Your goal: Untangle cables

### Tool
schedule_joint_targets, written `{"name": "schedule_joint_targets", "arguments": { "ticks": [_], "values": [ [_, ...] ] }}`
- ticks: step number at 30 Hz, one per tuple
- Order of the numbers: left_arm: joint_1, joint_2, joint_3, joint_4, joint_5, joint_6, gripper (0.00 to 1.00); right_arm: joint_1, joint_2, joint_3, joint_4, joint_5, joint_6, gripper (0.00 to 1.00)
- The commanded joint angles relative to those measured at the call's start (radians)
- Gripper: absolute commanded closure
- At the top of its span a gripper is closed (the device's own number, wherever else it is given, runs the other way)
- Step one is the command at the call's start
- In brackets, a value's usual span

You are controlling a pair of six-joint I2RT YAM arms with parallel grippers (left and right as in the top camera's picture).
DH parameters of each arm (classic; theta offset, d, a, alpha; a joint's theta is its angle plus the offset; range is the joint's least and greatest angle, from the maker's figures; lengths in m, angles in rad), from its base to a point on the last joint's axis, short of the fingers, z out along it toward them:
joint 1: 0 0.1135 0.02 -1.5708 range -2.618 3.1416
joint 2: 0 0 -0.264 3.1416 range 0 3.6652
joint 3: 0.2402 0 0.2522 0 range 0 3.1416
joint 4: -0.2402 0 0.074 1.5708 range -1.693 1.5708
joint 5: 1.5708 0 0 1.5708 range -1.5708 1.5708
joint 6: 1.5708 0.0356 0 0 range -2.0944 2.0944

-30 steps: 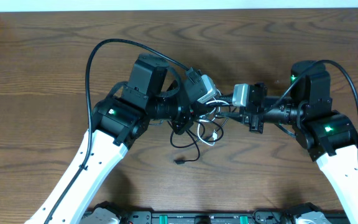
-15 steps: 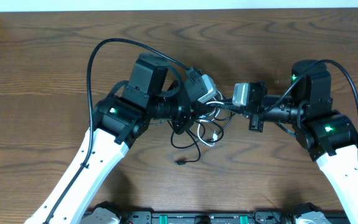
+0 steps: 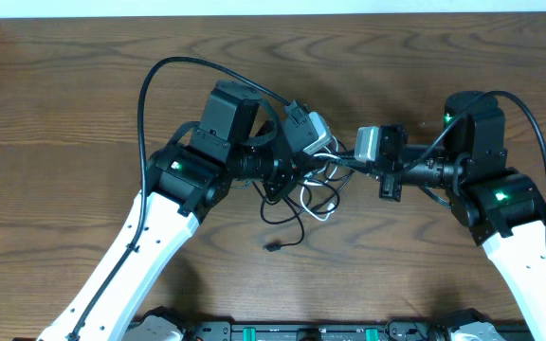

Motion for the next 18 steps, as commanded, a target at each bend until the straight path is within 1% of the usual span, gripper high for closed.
{"name": "schedule_joint_targets", "arguments": {
  "ticks": [1,2,3,4,5,7,8,10,11,12,14,15,16,17,18],
  "values": [
    [0.0,0.008,0.001,0.003,-0.038,0.013,0.92,0.004,0.001,0.004,0.001,-0.032,0.002,0.99],
    [0.0,0.008,0.001,0.001,-0.038,0.013,0.92,0.004,0.001,0.004,0.003,-0.032,0.002,0.99],
    [0.0,0.008,0.001,0.0,-0.038,0.013,0.87,0.004,0.001,0.004,0.008,-0.032,0.012,0.99],
    [0.0,0.008,0.001,0.0,-0.038,0.013,0.78,0.004,0.001,0.004,0.015,-0.032,0.024,0.99],
    [0.0,0.008,0.001,0.0,-0.037,0.013,0.74,0.004,0.001,0.004,0.024,-0.031,0.038,0.99],
    [0.0,0.008,0.001,0.0,-0.037,0.013,0.61,0.004,0.001,0.004,0.047,-0.028,0.068,0.99],
    [0.0,0.008,0.001,0.0,-0.037,0.013,0.58,0.004,0.001,0.004,0.053,-0.028,0.076,0.99],
    [0.0,0.008,0.001,0.0,-0.037,0.013,0.58,0.004,0.001,0.004,0.059,-0.028,0.077,0.99],
    [0.0,0.008,0.001,0.0,-0.037,0.013,0.59,0.004,0.001,0.004,0.059,-0.027,0.077,0.99],
    [0.0,0.008,0.001,0.0,-0.037,0.013,0.62,0.004,0.001,0.004,0.059,-0.023,0.079,0.99],
    [0.0,0.008,0.001,0.0,-0.037,0.013,0.62,0.003,0.001,0.004,0.059,-0.021,0.081,0.99],
    [0.0,0.008,0.001,0.0,-0.037,0.013,0.6,0.003,0.001,0.004,0.06,-0.02,0.085,0.99],
    [0.0,0.008,0.001,0.0,-0.037,0.013,0.45,0.003,0.001,0.004,0.065,-0.02,0.093,0.99],
    [0.0,0.008,0.001,0.0,-0.037,0.013,0.39,0.003,0.001,0.004,0.074,-0.016,0.108,0.99],
    [0.0,0.008,0.001,0.0,-0.037,0.013,0.39,0.003,0.001,0.004,0.092,0.002,0.141,0.99]
  ]
}}
